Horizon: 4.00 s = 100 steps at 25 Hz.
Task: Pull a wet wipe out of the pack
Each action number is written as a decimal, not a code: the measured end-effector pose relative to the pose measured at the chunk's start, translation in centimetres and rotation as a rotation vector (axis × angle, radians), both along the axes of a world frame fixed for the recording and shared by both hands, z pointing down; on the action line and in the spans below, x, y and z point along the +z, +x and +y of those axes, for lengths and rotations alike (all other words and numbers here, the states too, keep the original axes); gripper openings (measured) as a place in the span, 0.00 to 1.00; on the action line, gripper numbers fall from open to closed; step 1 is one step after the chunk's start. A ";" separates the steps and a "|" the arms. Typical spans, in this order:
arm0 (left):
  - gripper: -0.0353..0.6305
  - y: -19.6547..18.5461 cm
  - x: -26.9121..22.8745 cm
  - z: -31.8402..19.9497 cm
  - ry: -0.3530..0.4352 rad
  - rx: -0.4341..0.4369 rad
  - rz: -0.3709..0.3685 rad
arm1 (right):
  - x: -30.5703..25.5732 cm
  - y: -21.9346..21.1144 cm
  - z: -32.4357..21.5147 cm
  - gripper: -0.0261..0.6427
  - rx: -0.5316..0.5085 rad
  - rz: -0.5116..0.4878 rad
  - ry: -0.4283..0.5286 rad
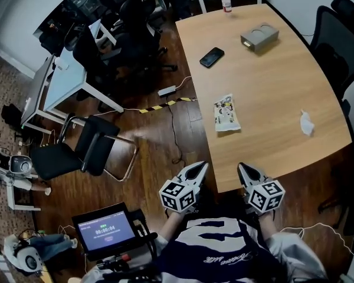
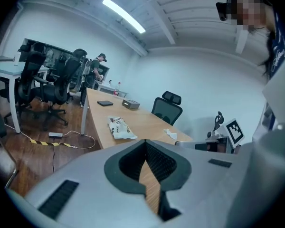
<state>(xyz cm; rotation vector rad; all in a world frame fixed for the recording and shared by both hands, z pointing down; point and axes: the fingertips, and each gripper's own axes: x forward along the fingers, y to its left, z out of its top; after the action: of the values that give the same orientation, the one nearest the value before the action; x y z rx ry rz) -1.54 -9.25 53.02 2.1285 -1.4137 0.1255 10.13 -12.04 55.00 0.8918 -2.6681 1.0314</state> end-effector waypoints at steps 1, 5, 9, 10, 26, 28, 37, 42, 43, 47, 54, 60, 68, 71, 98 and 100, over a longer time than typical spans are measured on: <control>0.06 0.1 0.1 -0.1 -0.005 0.001 -0.002 | 0.2 0.0 -0.1 0.03 -0.002 -0.003 -0.007; 0.06 0.9 0.9 -0.9 -0.033 0.054 -0.016 | 0.9 0.3 -0.4 0.03 0.018 -0.005 -0.031; 0.06 1.6 2.0 -2.5 -0.044 0.126 -0.030 | 1.7 1.7 -1.3 0.03 0.092 0.013 -0.049; 0.06 1.5 2.1 -3.2 -0.041 0.138 -0.032 | 1.8 2.0 -1.6 0.03 0.112 0.015 -0.050; 0.06 0.6 7.0 -17.0 0.001 0.503 -0.262 | 1.6 0.1 -6.9 0.03 0.318 0.115 -0.056; 0.06 0.5 8.4 -18.4 -0.002 0.577 -0.344 | 1.7 -1.0 -8.3 0.03 0.317 0.141 -0.050; 0.06 0.3 13.4 -18.2 -0.104 0.749 -0.433 | 1.7 -4.6 -14.1 0.03 0.284 0.262 0.000; 0.06 0.4 13.7 -18.5 -0.150 0.733 -0.334 | 2.5 -7.2 -17.1 0.03 0.188 0.328 0.033; 0.06 0.5 13.6 -18.7 -0.152 0.733 -0.309 | 2.8 -7.9 -17.6 0.08 0.160 0.345 0.039; 0.06 0.1 13.3 -18.8 -0.169 0.728 -0.232 | 4.1 -10.9 -19.1 0.11 0.042 0.416 0.067; 0.06 0.1 13.6 -18.6 -0.169 0.715 -0.210 | 6.9 -13.9 -20.7 0.17 -0.098 0.515 0.068; 0.06 0.0 13.4 -18.5 -0.143 0.713 -0.226 | 9.1 -14.1 -21.4 0.17 -0.076 0.582 0.051; 0.06 0.1 13.7 -18.7 -0.140 0.704 -0.237 | 8.2 -13.6 -21.3 0.05 -0.025 0.530 0.031; 0.06 -0.1 13.8 -18.9 -0.155 0.692 -0.224 | 6.8 -13.5 -21.1 0.05 0.013 0.435 0.004; 0.06 -0.6 10.8 -16.8 -0.175 0.399 -0.063 | -3.0 -4.4 -9.7 0.05 0.124 0.247 0.127; 0.06 -0.4 9.8 -15.4 -0.168 0.363 -0.051 | -2.9 -3.3 -8.4 0.05 0.114 0.244 0.128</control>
<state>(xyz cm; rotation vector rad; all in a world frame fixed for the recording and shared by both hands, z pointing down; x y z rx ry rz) -1.92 -24.66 62.80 2.2300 -0.9906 0.4249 6.84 -20.42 52.08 1.1269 -2.5246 0.7239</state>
